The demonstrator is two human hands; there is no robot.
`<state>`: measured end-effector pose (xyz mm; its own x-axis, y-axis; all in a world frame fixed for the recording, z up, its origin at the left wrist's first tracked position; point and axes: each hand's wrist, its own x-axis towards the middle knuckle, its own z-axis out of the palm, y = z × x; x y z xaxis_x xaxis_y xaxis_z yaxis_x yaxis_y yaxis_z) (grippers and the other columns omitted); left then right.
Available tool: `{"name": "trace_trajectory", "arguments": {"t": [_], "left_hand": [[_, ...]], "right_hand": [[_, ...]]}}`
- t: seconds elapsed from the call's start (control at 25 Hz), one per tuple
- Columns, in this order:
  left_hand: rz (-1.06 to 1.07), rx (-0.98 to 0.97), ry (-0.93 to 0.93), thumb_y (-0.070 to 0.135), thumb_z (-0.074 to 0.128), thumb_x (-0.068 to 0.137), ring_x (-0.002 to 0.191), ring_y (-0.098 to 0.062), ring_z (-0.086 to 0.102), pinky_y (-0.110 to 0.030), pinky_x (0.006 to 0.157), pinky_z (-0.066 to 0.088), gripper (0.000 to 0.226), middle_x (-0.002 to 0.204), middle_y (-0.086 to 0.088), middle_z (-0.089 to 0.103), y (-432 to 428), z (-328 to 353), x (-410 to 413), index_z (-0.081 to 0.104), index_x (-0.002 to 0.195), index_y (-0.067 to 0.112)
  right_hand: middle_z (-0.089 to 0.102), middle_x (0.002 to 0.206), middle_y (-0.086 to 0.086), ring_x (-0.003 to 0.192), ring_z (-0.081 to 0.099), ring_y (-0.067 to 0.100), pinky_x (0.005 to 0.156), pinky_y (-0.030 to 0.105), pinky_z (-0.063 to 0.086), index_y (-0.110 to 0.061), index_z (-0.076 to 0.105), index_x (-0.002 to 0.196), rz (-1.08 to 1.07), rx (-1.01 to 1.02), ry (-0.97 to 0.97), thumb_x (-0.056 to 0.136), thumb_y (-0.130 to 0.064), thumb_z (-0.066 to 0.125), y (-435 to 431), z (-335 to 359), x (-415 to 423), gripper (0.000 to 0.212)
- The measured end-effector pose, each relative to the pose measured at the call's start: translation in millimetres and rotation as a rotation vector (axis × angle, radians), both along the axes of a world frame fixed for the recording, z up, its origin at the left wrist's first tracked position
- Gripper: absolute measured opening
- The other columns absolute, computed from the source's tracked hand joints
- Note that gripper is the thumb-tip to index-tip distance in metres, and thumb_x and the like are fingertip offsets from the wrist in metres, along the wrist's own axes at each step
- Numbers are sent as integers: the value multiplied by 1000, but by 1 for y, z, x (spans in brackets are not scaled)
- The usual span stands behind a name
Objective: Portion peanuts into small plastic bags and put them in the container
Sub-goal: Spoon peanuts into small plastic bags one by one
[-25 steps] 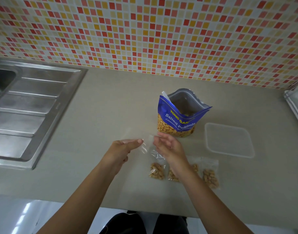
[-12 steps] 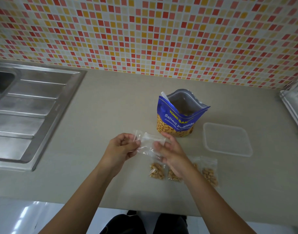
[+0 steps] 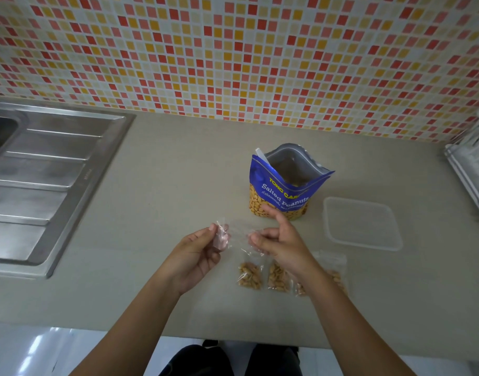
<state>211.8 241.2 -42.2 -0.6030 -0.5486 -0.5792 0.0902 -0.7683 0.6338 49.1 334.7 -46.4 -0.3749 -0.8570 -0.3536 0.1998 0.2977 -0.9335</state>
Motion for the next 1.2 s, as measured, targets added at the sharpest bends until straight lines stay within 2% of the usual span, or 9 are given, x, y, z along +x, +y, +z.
{"name": "trace_trajectory", "arguments": {"t": [0.24, 0.4, 0.52, 0.64, 0.8, 0.92, 1.04, 1.12, 1.2], "left_hand": [[-3, -19, 25, 12, 43, 95, 50, -2, 56, -10, 45, 44, 26, 67, -1, 66, 4, 1, -1, 67, 91, 6], [-36, -292, -134, 1, 48, 91, 56, -7, 59, -17, 61, 50, 24, 61, -4, 59, 4, 1, 2, 71, 86, 8], [-112, -451, -211, 4, 55, 78, 59, -12, 49, -26, 71, 43, 20, 55, 3, 55, 3, 5, 5, 71, 70, 12], [-201, -580, -281, 10, 56, 68, 66, -16, 51, -28, 71, 45, 21, 58, 4, 59, 2, 4, 7, 72, 81, 11], [-176, -618, -308, -4, 54, 84, 56, -8, 57, -23, 65, 48, 17, 55, 4, 62, 2, 3, 3, 66, 77, 6], [-197, -607, -279, 5, 56, 90, 60, -6, 57, -18, 65, 50, 21, 68, -1, 68, 1, 5, 2, 69, 75, 11], [-211, -671, -311, 7, 58, 89, 66, -11, 56, -23, 70, 51, 26, 75, -11, 67, 0, 6, 2, 70, 68, 16], [-208, -748, -423, 10, 61, 87, 62, -9, 57, -16, 62, 49, 19, 72, -13, 66, 0, 6, -2, 72, 72, 16], [-218, -764, -510, 10, 64, 84, 55, -5, 60, -8, 50, 42, 8, 70, -9, 69, 0, 11, -7, 70, 81, 13]], "right_hand": [[69, 90, 15, 81, 69, 11, 68, 17, 52, -28, 36, 135, 4, -9, 22, 84, 1, 62, 0, 1, -2, 64], [67, 90, 16, 84, 66, 13, 70, 19, 52, -26, 39, 135, -5, 5, 47, 79, -6, 71, 3, 1, -3, 67], [64, 84, 13, 82, 65, 13, 70, 17, 52, -26, 44, 130, -16, 3, 74, 75, -6, 75, 5, 5, -2, 66], [63, 78, 7, 78, 65, 9, 73, 18, 52, -27, 48, 124, -15, -11, 114, 70, -7, 78, 7, 9, -2, 65], [65, 79, 1, 73, 63, 3, 68, 12, 48, -27, 52, 120, -19, -17, 160, 68, -13, 80, 11, 15, -5, 61], [68, 76, -4, 62, 59, 4, 62, 18, 46, -30, 55, 112, -75, -70, 34, 74, -18, 72, 16, 17, -8, 43], [72, 76, -1, 61, 59, 4, 63, 17, 47, -26, 54, 113, -169, -100, -152, 85, -1, 59, 20, 14, -8, 38], [72, 94, 1, 75, 63, 3, 70, 15, 48, -27, 52, 116, -181, -56, 5, 88, -1, 56, 24, 8, -8, 38], [63, 115, -5, 96, 59, 3, 83, 13, 44, -30, 51, 117, -131, 0, 410, 84, -11, 65, 29, 4, -10, 41]]}}
